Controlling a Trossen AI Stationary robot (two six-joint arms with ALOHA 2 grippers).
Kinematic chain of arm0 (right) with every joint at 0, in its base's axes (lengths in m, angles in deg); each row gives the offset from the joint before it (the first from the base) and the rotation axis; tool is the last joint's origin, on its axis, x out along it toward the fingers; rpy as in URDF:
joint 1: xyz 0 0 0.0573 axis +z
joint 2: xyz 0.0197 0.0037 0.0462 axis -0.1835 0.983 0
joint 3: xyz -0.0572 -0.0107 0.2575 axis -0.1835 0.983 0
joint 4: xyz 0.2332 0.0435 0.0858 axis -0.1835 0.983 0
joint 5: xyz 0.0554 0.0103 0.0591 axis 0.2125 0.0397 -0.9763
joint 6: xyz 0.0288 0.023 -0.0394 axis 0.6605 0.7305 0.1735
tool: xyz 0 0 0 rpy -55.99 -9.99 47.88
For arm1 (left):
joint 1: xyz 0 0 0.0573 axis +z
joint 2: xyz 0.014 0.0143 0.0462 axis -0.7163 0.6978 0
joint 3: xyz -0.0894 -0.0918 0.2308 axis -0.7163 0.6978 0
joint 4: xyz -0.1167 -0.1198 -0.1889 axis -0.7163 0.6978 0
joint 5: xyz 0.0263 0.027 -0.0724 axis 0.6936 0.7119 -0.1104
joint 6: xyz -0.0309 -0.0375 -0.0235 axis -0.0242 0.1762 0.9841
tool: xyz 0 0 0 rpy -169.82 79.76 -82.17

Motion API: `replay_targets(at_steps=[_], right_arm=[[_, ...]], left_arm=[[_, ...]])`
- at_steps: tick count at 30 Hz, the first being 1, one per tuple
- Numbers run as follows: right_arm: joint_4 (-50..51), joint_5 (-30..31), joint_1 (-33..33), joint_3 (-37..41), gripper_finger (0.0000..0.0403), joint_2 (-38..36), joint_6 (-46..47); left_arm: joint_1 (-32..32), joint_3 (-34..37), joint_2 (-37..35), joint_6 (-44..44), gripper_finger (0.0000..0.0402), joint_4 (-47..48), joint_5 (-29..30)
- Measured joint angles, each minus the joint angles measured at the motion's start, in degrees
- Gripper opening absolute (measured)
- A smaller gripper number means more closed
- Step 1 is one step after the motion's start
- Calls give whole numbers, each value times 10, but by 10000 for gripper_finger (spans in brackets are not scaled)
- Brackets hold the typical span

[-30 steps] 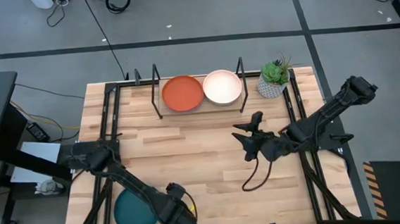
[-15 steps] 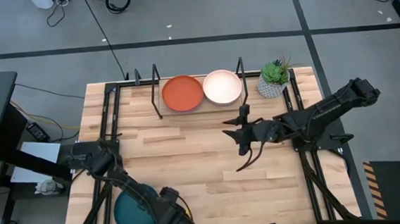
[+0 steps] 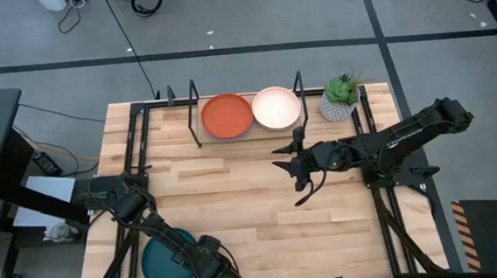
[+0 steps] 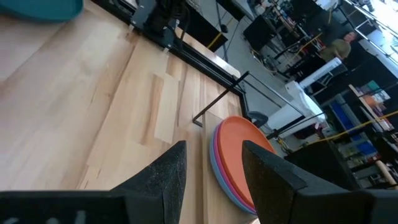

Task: Place and stack plates onto a shelf
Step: Stack the dark blue plate on top of the orange plate on the shelf

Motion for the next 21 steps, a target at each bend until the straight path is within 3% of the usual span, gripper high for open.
replay_targets(at_steps=[6,14,21], right_arm=[[0,-1,-2,0,162,0,2],[3,-1,-2,0,162,0,10],[24,-1,-2,0,162,0,28]], left_arm=[[0,20,0,-20,130,-7,-17],[5,20,-1,-55,16,2,-30],[7,21,-32,-123,21,6,-29]])
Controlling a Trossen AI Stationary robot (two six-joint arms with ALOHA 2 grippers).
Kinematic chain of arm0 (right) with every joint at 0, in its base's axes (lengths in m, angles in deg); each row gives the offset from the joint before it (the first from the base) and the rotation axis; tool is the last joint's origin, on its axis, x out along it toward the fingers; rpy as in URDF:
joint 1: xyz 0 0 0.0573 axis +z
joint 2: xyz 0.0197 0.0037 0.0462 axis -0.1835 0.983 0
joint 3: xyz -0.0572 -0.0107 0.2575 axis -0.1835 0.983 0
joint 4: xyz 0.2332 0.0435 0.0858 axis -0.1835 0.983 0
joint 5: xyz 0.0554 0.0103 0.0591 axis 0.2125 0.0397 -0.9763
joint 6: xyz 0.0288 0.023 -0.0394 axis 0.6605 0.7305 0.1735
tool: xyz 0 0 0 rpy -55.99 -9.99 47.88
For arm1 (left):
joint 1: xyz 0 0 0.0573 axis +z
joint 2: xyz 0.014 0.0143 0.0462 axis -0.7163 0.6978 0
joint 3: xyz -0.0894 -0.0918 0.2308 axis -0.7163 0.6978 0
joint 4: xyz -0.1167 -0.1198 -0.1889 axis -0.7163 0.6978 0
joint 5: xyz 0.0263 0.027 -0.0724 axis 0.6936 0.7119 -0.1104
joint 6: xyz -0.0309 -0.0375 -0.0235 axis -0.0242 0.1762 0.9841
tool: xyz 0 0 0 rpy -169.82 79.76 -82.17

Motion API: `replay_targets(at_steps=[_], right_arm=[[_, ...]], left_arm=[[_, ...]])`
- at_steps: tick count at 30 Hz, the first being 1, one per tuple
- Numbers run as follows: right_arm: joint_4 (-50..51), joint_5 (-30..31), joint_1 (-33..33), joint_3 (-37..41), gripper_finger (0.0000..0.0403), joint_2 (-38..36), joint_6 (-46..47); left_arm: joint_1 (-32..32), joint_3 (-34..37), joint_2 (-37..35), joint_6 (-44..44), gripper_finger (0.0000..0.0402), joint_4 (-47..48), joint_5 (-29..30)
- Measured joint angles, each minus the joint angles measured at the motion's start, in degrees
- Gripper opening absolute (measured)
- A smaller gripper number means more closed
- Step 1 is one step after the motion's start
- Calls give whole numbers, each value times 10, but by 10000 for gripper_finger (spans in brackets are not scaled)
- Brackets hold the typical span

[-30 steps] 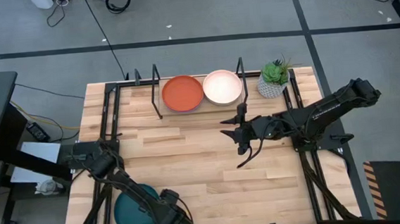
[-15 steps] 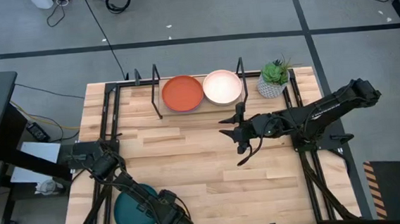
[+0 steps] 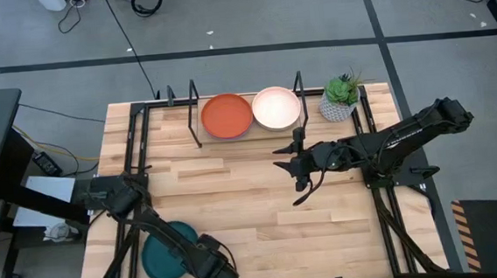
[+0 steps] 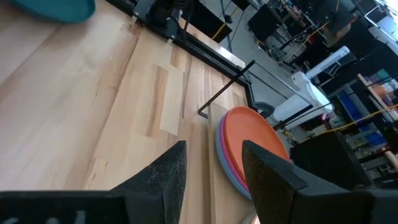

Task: Place and stack plates onto a shelf
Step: Stack the dark blue plate on top of the orange plate on the shelf

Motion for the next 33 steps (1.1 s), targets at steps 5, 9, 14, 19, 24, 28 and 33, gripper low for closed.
replay_targets(at_steps=[5,9,14,19,24,28,33], right_arm=[[3,1,0,0,162,0,5],[4,7,0,0,162,0,16],[29,6,1,0,162,0,55],[57,-19,4,2,162,0,123],[32,-41,28,36,162,0,161],[31,-17,51,58,162,0,208],[32,19,87,75,162,0,262]], left_arm=[[1,0,-56,-73,19,37,73],[1,0,-94,-212,19,43,165],[11,0,-128,-402,19,52,292],[50,0,-151,-518,19,82,405],[112,0,-155,-648,19,96,479],[176,0,-155,-758,20,94,495],[268,1,-155,-866,20,84,498]])
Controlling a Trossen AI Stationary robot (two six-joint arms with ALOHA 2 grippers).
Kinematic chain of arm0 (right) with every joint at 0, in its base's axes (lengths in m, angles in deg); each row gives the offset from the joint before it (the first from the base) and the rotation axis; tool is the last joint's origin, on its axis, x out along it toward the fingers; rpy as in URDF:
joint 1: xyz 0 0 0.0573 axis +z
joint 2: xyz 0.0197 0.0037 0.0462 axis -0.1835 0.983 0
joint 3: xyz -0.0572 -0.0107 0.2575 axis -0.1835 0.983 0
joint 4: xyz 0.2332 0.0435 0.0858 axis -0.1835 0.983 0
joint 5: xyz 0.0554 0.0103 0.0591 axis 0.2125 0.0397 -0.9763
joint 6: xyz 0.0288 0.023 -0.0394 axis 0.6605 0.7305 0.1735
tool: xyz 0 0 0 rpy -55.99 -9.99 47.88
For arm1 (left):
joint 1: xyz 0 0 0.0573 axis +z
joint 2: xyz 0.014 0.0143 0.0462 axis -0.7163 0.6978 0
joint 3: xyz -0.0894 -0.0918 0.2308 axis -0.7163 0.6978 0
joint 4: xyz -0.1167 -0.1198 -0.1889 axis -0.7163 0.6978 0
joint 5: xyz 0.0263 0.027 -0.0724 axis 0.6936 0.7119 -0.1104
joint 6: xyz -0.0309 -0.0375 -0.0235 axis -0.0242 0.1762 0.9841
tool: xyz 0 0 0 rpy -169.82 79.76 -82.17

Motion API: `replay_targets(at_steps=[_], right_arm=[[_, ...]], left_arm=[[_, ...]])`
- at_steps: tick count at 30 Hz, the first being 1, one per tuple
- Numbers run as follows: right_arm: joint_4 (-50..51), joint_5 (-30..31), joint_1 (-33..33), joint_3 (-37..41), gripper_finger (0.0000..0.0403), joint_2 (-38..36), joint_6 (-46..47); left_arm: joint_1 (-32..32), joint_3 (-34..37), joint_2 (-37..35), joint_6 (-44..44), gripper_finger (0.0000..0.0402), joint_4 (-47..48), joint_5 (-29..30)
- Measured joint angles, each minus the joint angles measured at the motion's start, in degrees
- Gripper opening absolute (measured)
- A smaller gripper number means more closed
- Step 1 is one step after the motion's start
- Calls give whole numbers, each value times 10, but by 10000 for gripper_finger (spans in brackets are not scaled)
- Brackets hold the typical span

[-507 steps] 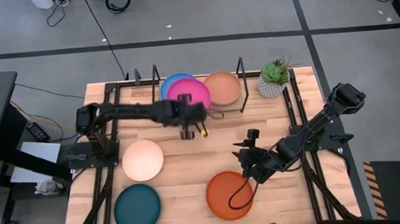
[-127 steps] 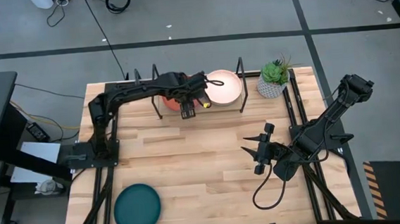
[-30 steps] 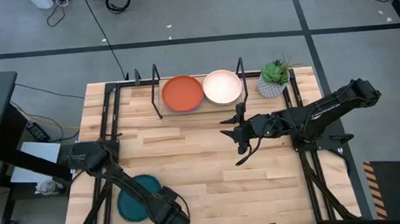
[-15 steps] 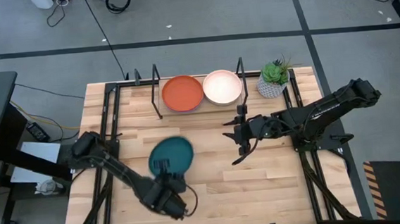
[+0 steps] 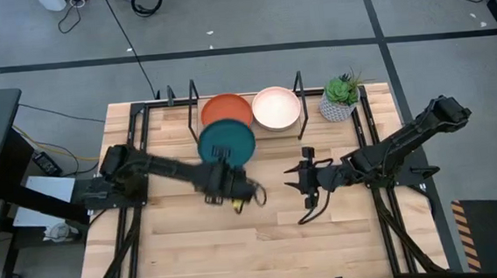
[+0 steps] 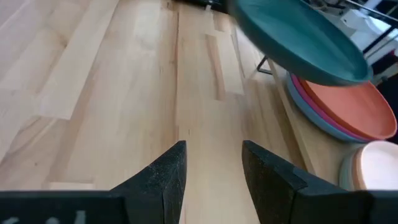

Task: Place and stack plates onto a shelf
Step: Stack the dark blue plate on top of the orange plate on the shelf, then return to Home Position

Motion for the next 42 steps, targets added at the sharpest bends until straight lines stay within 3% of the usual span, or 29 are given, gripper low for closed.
replay_targets(at_steps=[8,18,24,29,36,42], right_arm=[[4,51,56,5,162,0,59],[7,100,123,5,162,0,116],[11,124,143,5,162,0,131],[11,125,146,5,162,0,131],[14,125,146,5,162,0,131],[14,125,146,5,162,0,128]], left_arm=[[123,0,0,-157,20,-88,-36],[242,8,0,-164,20,-120,-90],[262,47,0,-192,27,-207,-102],[259,65,1,-207,78,-242,-102],[259,52,-21,-161,155,-241,-102],[266,51,-49,-113,167,-292,-93]])
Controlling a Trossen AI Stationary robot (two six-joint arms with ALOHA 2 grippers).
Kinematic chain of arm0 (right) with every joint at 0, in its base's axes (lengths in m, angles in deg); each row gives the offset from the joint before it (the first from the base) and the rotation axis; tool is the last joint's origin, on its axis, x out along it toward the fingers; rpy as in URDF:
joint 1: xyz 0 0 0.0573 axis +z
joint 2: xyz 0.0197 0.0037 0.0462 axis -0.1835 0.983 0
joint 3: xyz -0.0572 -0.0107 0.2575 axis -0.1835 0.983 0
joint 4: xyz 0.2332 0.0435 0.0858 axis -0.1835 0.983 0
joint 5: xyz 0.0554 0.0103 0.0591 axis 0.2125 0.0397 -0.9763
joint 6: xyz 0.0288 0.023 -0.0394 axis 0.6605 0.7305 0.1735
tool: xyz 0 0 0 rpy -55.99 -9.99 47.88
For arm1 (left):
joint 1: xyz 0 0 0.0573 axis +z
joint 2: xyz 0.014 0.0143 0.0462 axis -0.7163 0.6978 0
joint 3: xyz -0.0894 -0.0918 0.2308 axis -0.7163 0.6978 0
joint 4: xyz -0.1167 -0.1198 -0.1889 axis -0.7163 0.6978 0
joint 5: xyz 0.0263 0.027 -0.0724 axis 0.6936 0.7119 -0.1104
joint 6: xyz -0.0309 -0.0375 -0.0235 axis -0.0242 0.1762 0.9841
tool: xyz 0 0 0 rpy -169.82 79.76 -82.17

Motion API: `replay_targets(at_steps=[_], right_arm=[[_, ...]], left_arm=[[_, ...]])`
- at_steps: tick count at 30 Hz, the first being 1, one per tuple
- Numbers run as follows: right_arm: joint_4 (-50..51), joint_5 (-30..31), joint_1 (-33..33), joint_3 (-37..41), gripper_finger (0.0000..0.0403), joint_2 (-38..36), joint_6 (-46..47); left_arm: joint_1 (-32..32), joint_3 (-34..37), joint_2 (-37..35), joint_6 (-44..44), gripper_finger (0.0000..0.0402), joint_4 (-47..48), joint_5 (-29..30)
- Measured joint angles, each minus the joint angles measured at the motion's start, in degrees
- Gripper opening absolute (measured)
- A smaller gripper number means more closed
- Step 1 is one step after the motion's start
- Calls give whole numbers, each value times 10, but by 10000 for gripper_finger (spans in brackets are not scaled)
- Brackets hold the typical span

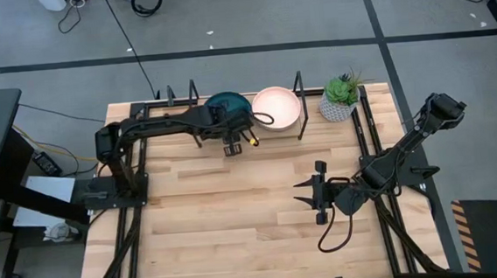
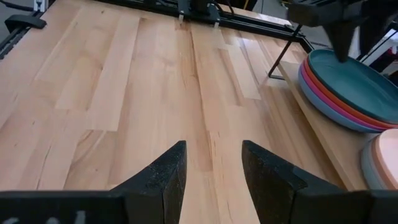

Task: Place and stack plates onto a shelf
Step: Return to Home Position

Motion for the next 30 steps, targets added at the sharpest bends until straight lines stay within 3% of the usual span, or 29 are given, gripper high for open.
replay_targets(at_steps=[4,8,12,20,25,30], right_arm=[[1,0,0,0,162,0,0],[17,10,6,0,161,0,-5],[-4,32,13,17,149,-29,-13],[-100,23,10,136,105,-141,-24],[-106,21,-3,188,89,-226,-25],[-107,-19,-21,217,80,-296,-29]], left_arm=[[-3,0,0,16,161,-1,-39],[-27,1,-11,14,152,-28,-163],[-57,23,-52,-2,135,-139,-254],[-110,176,-155,2,108,-242,-240],[-120,298,-242,42,103,-336,-229],[-126,414,-328,78,102,-420,-228]])
